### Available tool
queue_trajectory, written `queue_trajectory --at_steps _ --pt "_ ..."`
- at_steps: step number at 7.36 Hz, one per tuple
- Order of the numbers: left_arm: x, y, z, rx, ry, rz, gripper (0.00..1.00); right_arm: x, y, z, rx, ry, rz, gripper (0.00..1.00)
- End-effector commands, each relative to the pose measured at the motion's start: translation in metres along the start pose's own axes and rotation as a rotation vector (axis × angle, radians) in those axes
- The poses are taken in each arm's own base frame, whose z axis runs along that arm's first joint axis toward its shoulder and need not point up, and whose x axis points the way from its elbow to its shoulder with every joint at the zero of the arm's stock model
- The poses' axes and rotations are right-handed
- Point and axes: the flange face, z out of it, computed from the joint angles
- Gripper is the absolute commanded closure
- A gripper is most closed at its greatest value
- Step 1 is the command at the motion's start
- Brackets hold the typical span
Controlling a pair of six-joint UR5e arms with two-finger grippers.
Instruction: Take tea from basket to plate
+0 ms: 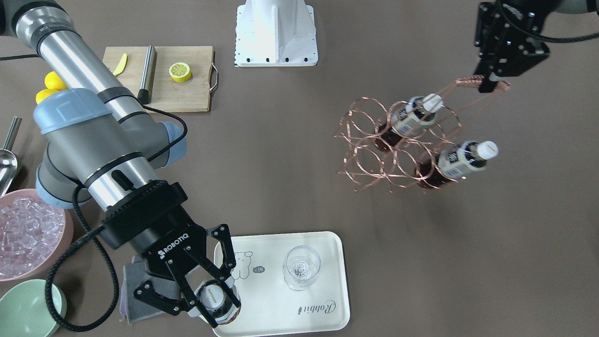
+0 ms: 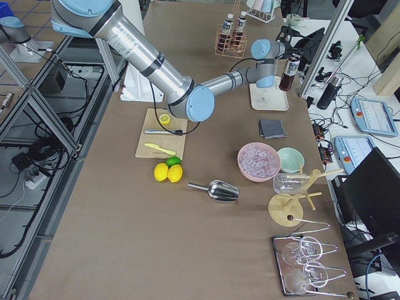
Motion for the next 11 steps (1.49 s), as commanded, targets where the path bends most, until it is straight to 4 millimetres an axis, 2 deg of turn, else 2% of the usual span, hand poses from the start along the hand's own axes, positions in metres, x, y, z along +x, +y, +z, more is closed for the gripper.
queue_trajectory --at_steps 1,3,4,5,7,9,11 --pt "0.083 -0.117 0.038 0.115 -0.064 0.155 1.00 -0.036 0.030 0.019 0.017 0.062 0.009 1.00" --pt "0.157 -0.207 0.082 0.144 -0.031 0.101 1.00 -0.049 0.067 0.021 0.019 0.038 0.022 1.00" --pt "0.188 -0.244 0.103 0.148 -0.001 0.076 1.00 -0.052 0.088 0.016 0.018 0.023 0.025 1.00" --pt "0.221 -0.259 0.112 0.160 -0.007 0.039 1.00 -0.053 0.103 0.013 0.010 0.016 0.026 1.00" --pt "0.223 -0.283 0.117 0.173 -0.004 0.032 1.00 -0.059 0.118 0.007 0.025 0.005 0.041 1.00" --pt "0.217 -0.307 0.139 0.168 0.017 0.040 1.00 -0.065 0.130 0.003 0.044 0.001 0.052 1.00" --pt "0.214 -0.306 0.138 0.164 0.022 0.036 1.00 -0.070 0.146 -0.006 0.063 -0.006 0.058 1.00"
